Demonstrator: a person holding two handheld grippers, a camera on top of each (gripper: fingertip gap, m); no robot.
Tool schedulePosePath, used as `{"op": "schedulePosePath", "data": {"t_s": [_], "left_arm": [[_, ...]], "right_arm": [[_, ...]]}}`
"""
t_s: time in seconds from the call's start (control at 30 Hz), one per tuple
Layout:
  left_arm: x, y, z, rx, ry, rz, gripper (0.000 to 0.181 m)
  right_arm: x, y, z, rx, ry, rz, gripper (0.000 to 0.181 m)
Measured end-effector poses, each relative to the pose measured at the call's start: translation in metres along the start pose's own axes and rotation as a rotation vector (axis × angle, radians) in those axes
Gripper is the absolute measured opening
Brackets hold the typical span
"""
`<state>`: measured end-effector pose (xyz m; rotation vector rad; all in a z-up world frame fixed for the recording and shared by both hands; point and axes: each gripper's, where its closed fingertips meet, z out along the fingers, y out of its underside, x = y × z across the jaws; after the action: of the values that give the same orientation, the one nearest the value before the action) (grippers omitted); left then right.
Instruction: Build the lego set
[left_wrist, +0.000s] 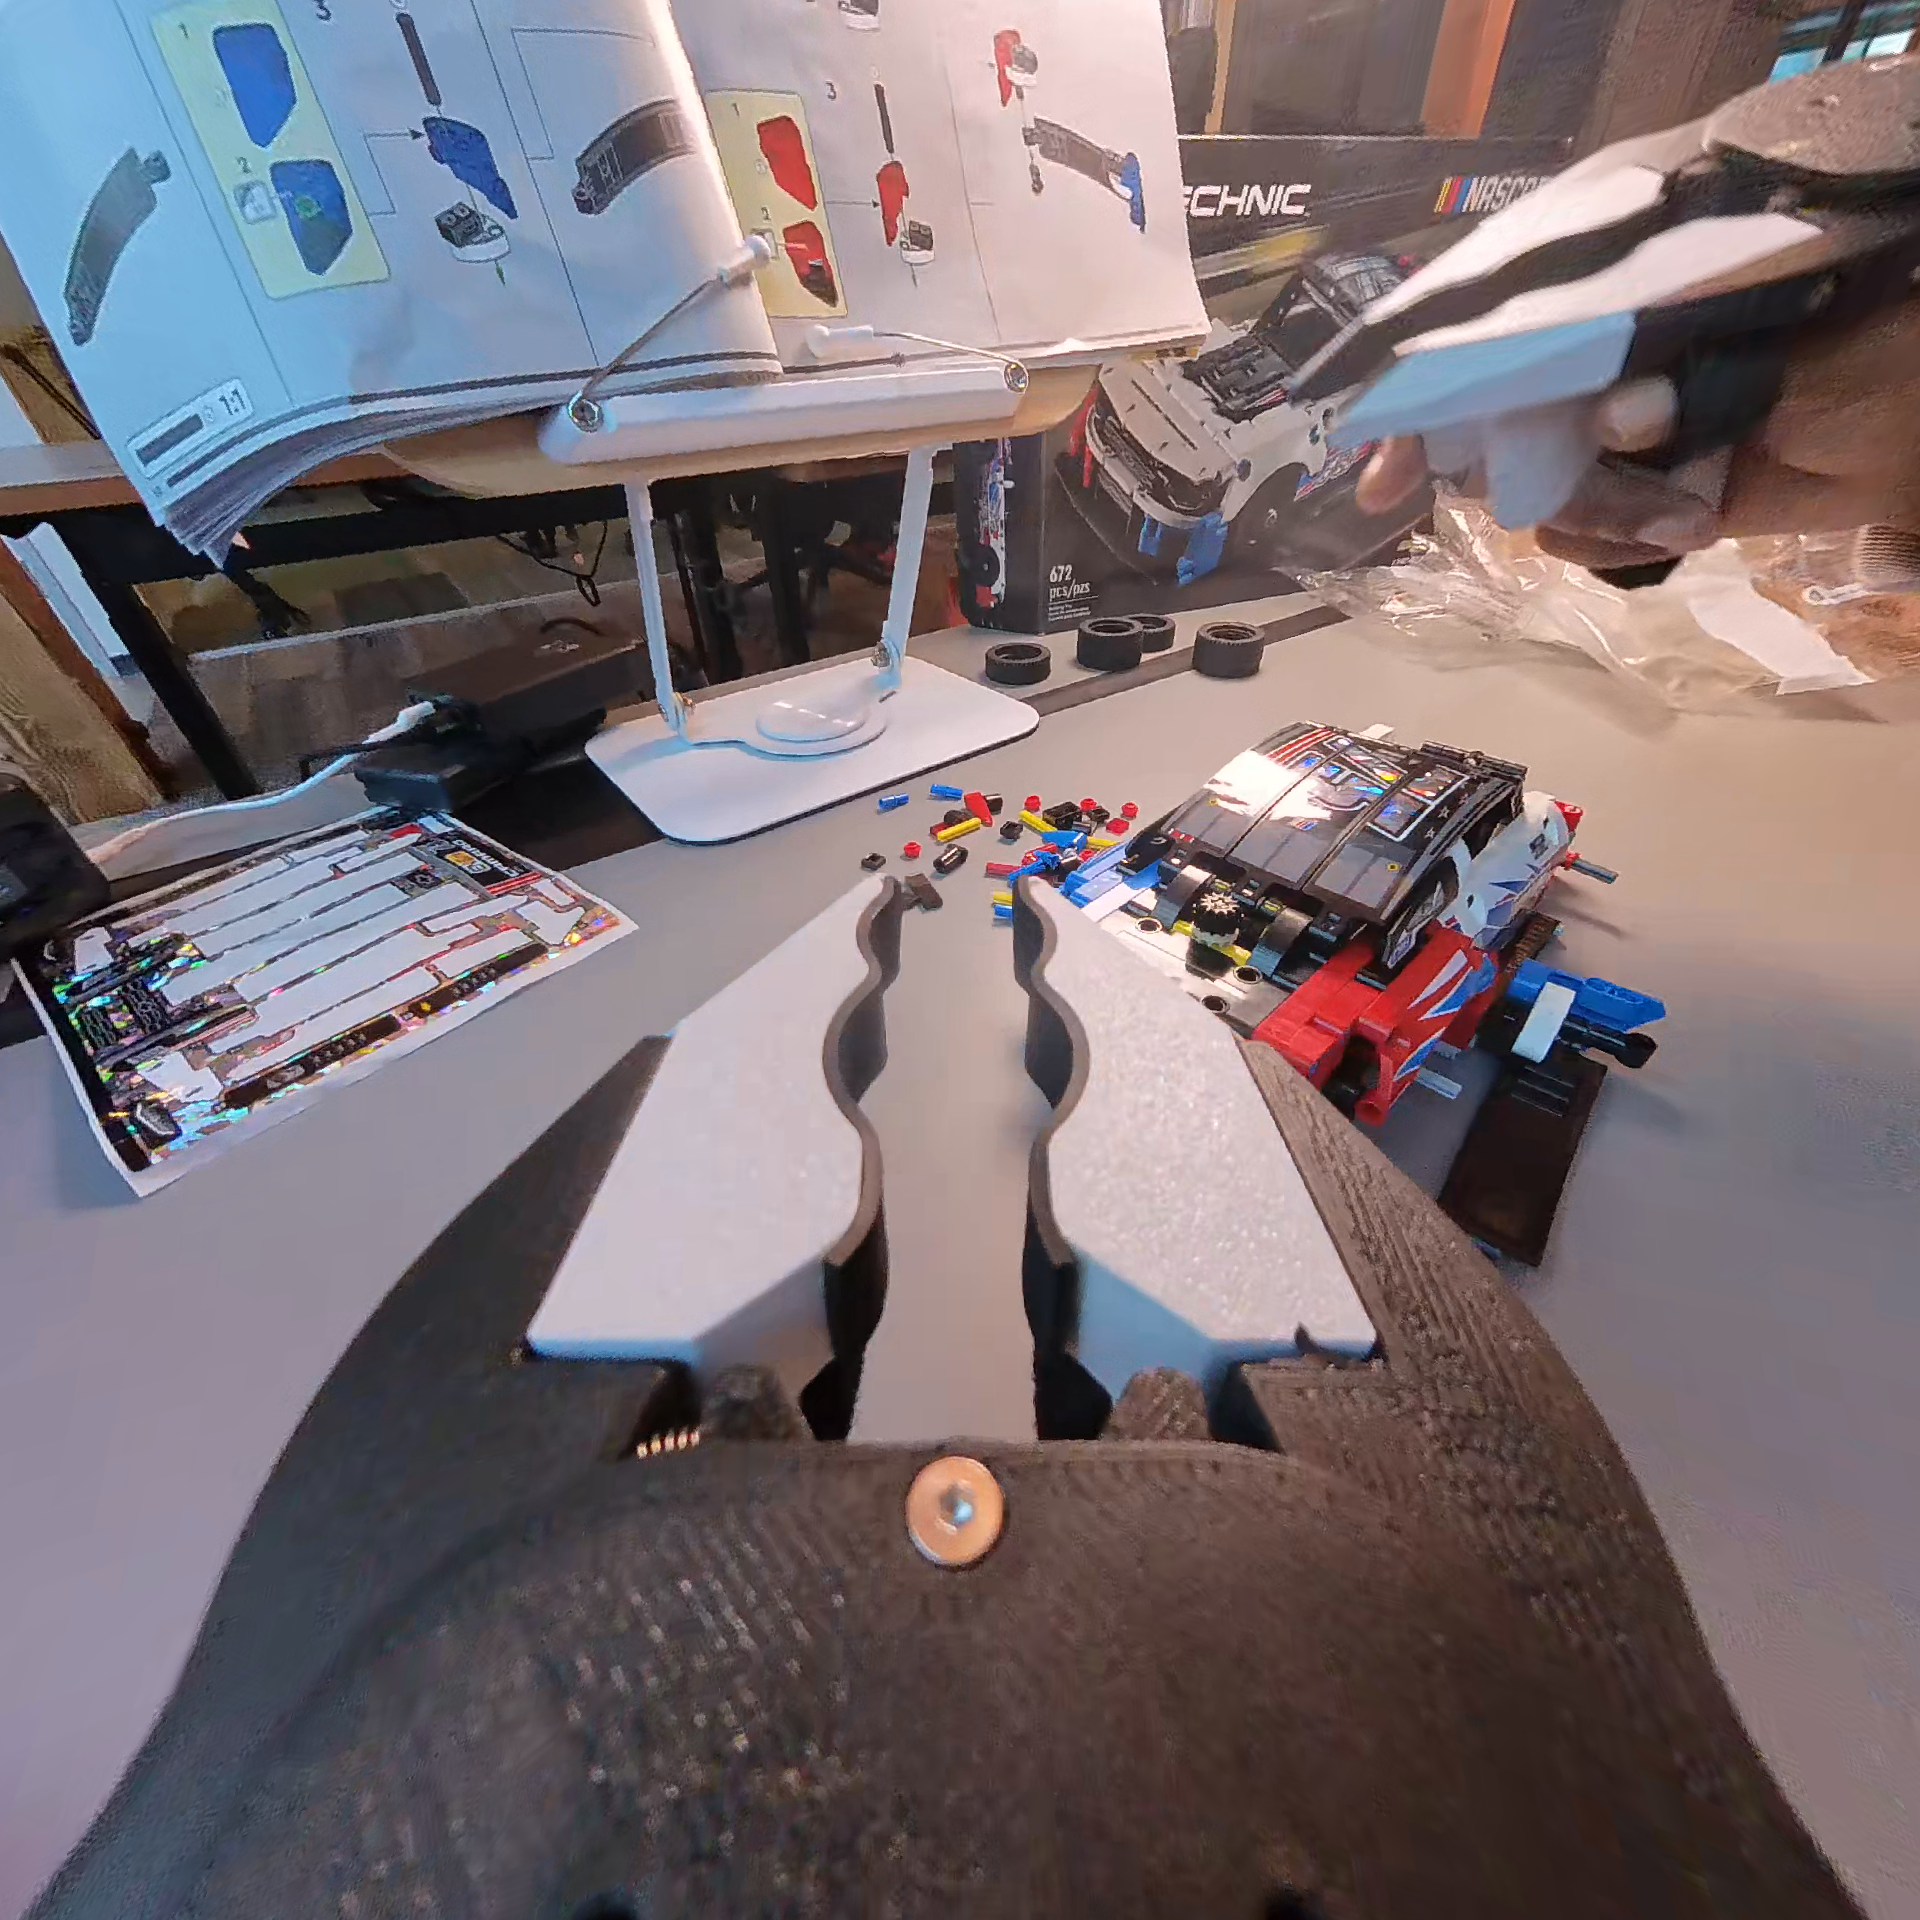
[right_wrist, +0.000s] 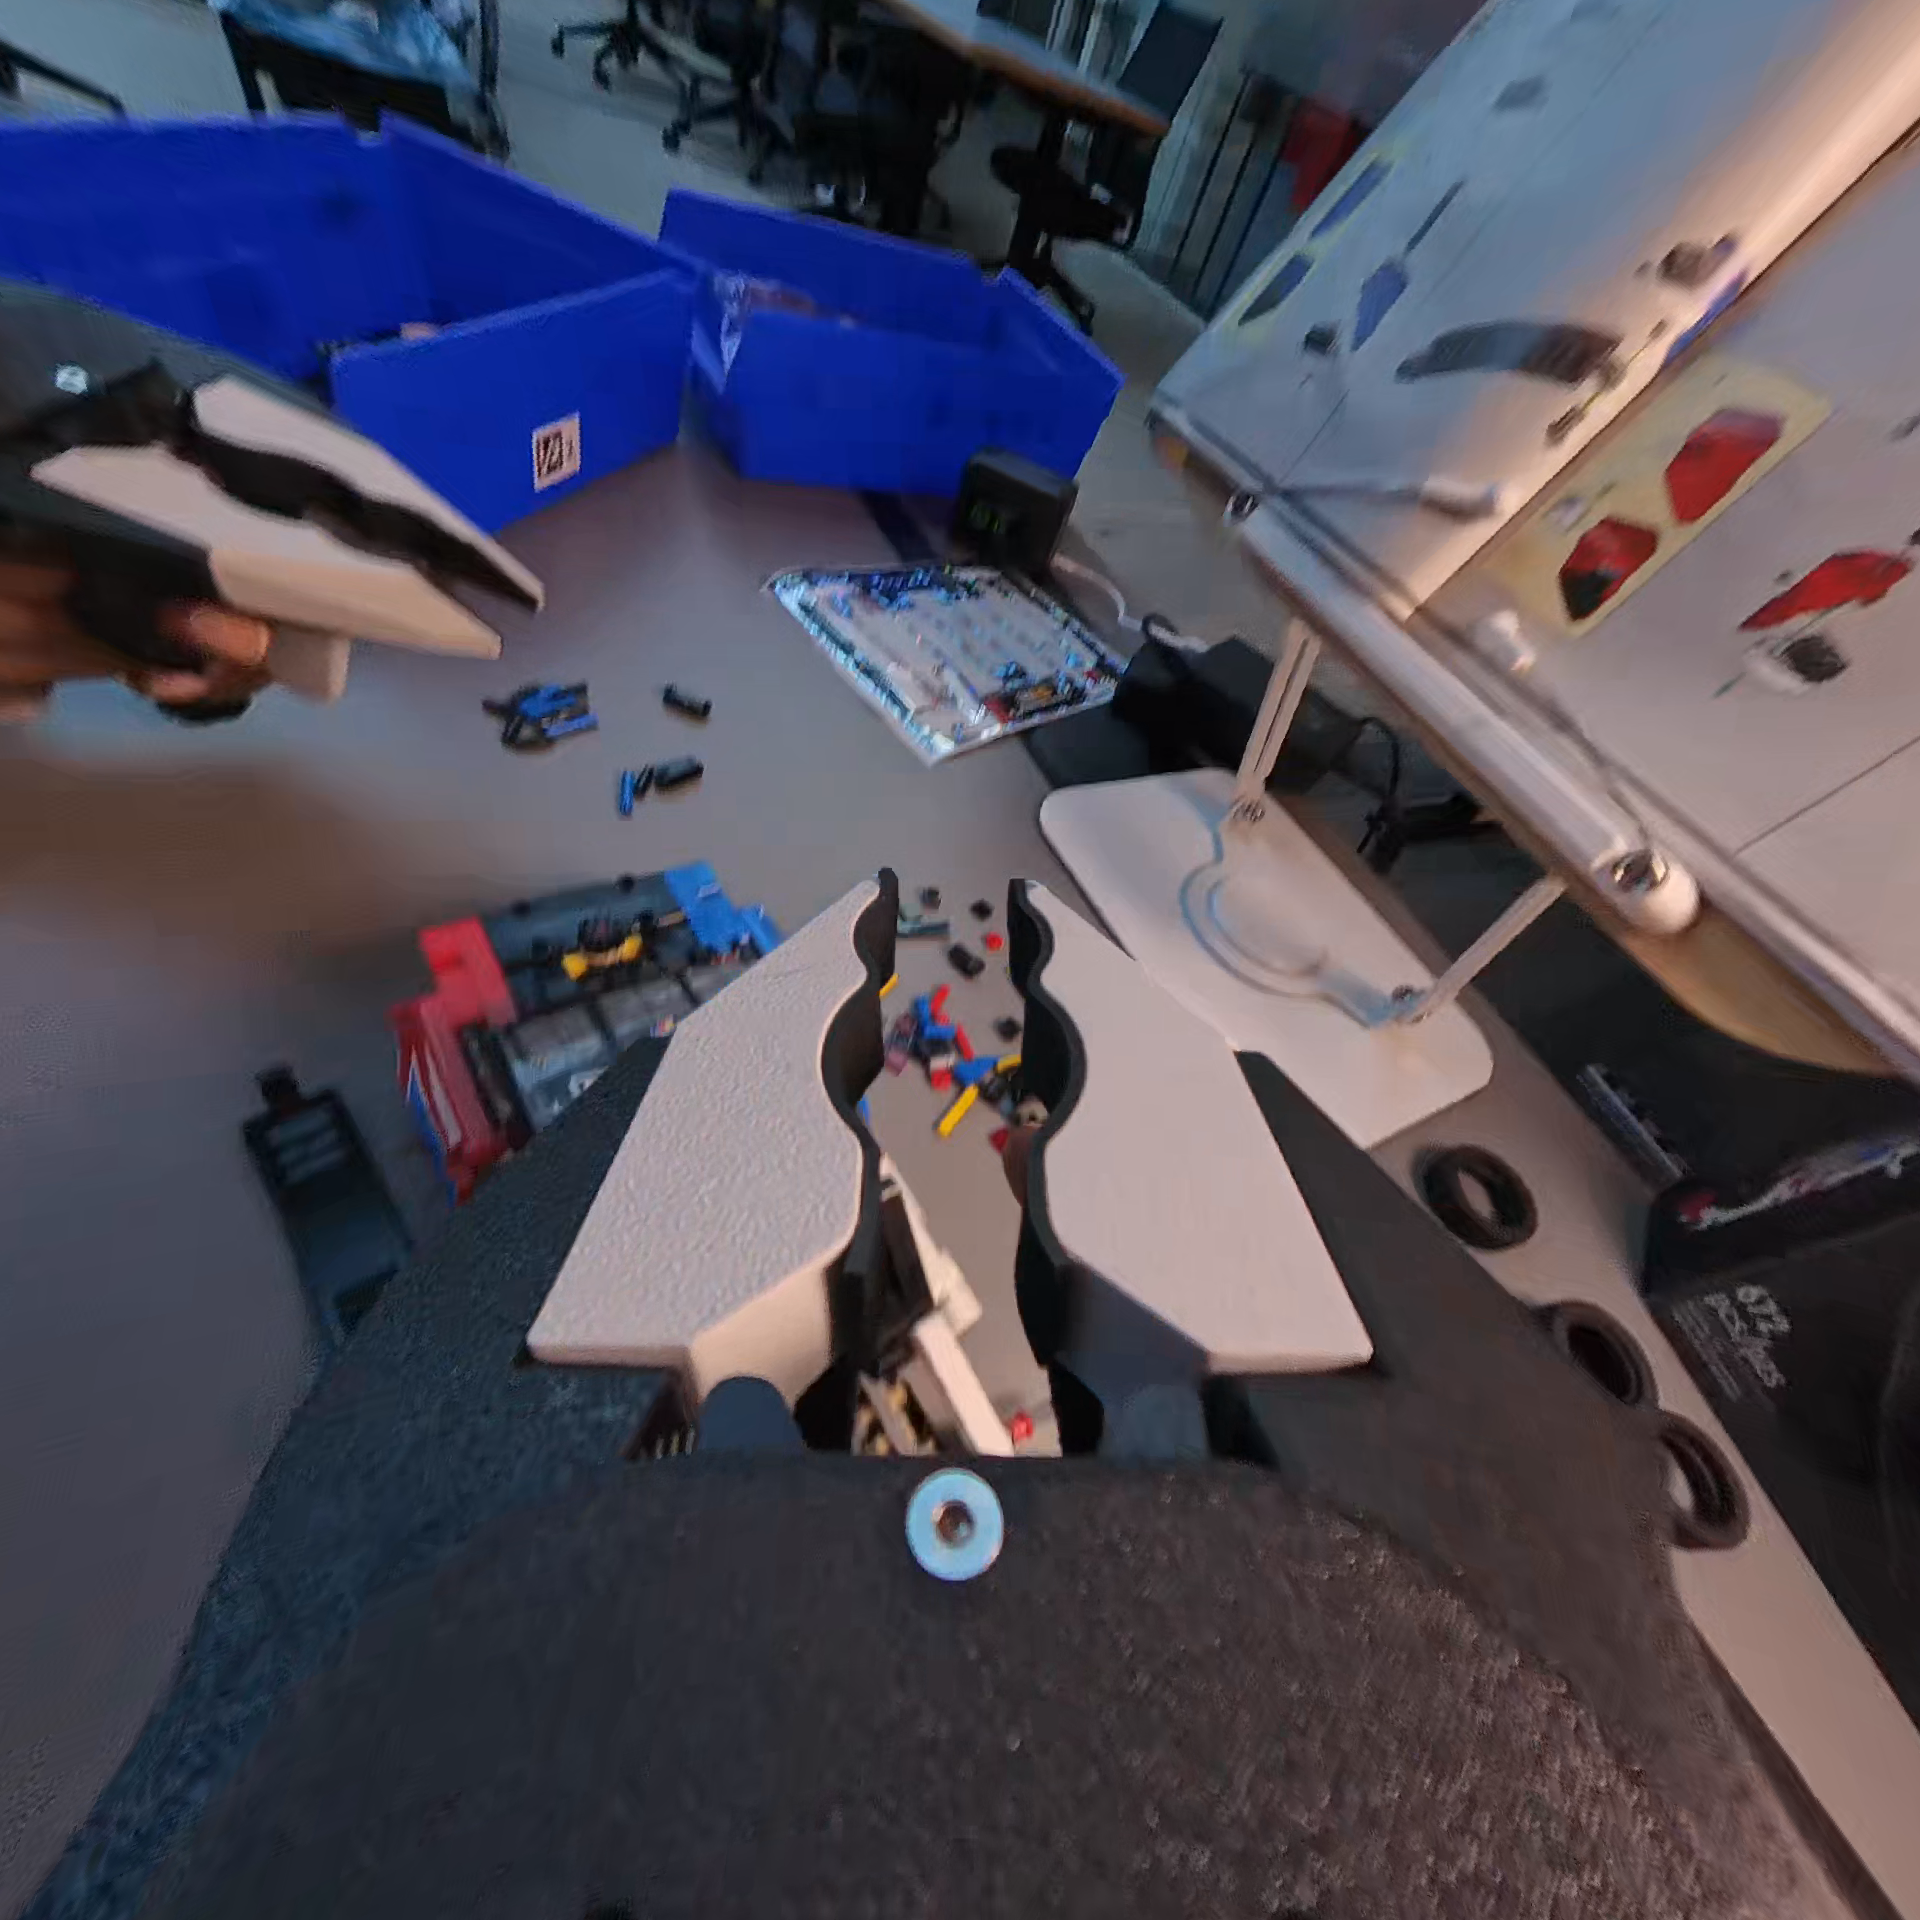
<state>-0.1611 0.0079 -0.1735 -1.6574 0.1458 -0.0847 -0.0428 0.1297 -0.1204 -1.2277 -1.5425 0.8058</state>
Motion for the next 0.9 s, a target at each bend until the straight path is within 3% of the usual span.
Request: {"op": "schedulePosePath", "data": {"t_s": [0.13,0.27,0.5,0.9], "left_arm": [[0.007,0.009,0.006,-0.023,0.029,-0.004,0.018],[0.022,0.018,0.004,-0.041,0.06,0.016,0.017],[0.019,0.018,-0.004,-0.035,0.04,0.027,0.016],[0.014,0.019,-0.004,-0.035,0.045,-0.009,0.017]], "right_arm": [[0.011,0.061,-0.003,-0.177,-0.017,-0.071,0.009],[0.029,0.103,0.026,-0.308,-0.124,-0.09,0.009],[0.03,0.129,0.085,-0.395,-0.312,-0.055,0.011],[0.025,0.142,0.102,-0.483,-0.406,-0.009,0.007]]}}
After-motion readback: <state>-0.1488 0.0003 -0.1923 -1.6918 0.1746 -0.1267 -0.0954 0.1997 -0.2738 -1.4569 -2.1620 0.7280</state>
